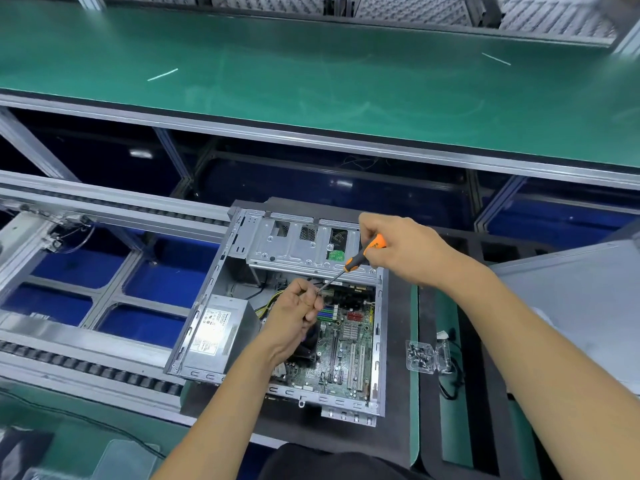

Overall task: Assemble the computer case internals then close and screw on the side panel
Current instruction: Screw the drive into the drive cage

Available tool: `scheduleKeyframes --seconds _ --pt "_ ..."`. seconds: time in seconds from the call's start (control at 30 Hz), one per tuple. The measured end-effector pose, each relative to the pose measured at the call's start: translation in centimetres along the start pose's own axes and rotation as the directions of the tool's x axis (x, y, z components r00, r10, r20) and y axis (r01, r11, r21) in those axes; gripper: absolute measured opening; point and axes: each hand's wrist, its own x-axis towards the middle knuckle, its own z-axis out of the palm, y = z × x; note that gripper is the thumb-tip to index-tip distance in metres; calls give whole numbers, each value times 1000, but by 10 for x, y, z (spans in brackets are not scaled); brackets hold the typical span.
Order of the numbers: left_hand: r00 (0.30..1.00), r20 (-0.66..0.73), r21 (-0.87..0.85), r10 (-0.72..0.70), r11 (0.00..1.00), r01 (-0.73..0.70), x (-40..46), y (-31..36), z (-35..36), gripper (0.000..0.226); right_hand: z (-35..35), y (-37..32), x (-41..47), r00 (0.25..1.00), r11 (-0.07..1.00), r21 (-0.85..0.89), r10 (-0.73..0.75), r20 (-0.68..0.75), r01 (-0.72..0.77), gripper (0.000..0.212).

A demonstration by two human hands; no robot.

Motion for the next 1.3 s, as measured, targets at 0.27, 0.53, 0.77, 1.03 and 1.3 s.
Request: scheduleKeyframes --seconds 0.27,0.53,0.77,1.03,1.3 --pt "1000 8 -3 14 1000 -14 3 4 2 16 -2 4 5 1000 1000 -29 -8 12 9 16" --pt "999 28 28 35 999 -36 4 4 4 14 -2 8 6 1000 999 -38 -19 8 19 12" --pt "998 10 77 55 995 -55 9 6 9 13 -5 8 8 1000 999 -38 -6 -11 6 11" --pt "996 1 100 88 991 -88 17 4 12 15 -10 8 8 999 998 -68 7 -31 -9 12" --pt "995 -88 -108 36 993 -46 20 0 23 14 -6 15 8 997 996 -79 -37 -68 31 13"
